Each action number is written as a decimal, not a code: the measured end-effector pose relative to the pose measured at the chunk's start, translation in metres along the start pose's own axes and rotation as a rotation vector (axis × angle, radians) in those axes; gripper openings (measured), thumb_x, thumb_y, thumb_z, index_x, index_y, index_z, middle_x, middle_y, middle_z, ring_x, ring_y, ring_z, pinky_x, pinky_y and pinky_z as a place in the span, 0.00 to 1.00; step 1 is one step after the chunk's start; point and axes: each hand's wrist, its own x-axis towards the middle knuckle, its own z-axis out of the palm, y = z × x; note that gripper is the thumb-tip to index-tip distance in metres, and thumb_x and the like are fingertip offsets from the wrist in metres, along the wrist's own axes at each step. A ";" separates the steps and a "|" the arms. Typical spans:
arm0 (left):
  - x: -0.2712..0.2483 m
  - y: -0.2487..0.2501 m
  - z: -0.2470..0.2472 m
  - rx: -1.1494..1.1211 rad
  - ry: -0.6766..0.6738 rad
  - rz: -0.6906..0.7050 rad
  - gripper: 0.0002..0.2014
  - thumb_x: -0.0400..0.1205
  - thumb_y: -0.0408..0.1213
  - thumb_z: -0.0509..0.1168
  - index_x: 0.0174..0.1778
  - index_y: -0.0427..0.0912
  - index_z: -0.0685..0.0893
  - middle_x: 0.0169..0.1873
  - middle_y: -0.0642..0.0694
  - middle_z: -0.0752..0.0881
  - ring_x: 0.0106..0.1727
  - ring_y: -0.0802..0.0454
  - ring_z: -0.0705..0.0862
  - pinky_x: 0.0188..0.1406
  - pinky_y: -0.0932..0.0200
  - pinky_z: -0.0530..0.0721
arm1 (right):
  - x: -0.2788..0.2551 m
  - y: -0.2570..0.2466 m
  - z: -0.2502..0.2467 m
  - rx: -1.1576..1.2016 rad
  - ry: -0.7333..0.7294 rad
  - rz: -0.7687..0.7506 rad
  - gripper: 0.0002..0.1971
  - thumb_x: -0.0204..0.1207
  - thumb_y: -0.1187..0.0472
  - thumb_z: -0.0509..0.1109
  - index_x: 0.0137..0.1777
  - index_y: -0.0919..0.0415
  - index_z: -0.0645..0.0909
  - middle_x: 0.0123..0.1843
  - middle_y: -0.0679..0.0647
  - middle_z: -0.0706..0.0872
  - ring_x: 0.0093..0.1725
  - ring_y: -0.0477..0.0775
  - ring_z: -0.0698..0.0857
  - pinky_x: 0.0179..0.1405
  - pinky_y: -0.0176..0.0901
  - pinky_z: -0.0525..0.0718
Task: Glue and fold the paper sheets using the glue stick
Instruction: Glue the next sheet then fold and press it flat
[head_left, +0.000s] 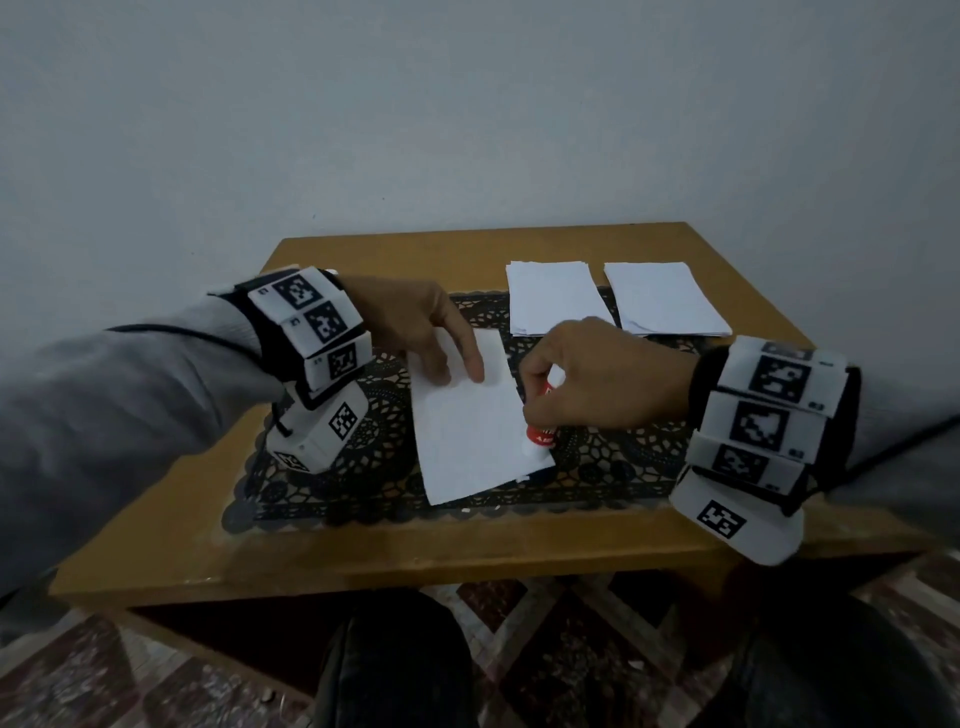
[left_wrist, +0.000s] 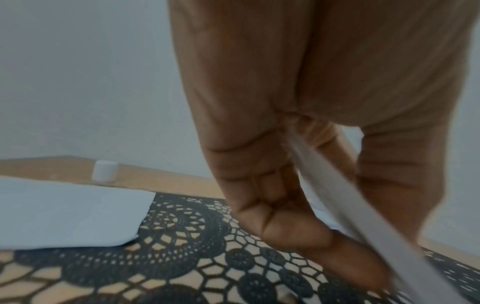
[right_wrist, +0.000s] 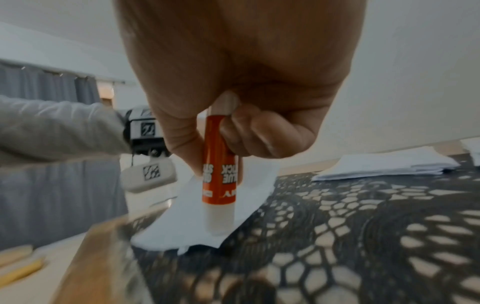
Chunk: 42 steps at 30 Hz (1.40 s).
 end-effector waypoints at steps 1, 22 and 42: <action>-0.002 0.000 -0.001 -0.003 -0.040 -0.018 0.14 0.74 0.24 0.72 0.46 0.49 0.92 0.49 0.49 0.91 0.48 0.51 0.89 0.46 0.63 0.86 | 0.000 0.002 -0.005 0.015 0.018 0.005 0.10 0.71 0.53 0.72 0.32 0.58 0.86 0.35 0.48 0.86 0.36 0.47 0.82 0.41 0.47 0.82; -0.003 -0.021 0.048 0.197 0.359 -0.093 0.22 0.73 0.36 0.76 0.63 0.50 0.82 0.68 0.48 0.75 0.67 0.48 0.73 0.61 0.59 0.71 | 0.031 0.034 -0.015 -0.076 0.336 0.131 0.11 0.72 0.53 0.72 0.36 0.60 0.86 0.37 0.43 0.79 0.40 0.44 0.76 0.33 0.35 0.70; -0.003 -0.020 0.054 0.217 0.351 -0.138 0.21 0.73 0.43 0.76 0.61 0.53 0.79 0.69 0.48 0.76 0.66 0.47 0.74 0.59 0.56 0.72 | 0.041 0.026 -0.001 -0.165 0.287 0.180 0.12 0.73 0.54 0.72 0.39 0.65 0.86 0.42 0.52 0.81 0.43 0.54 0.82 0.48 0.48 0.81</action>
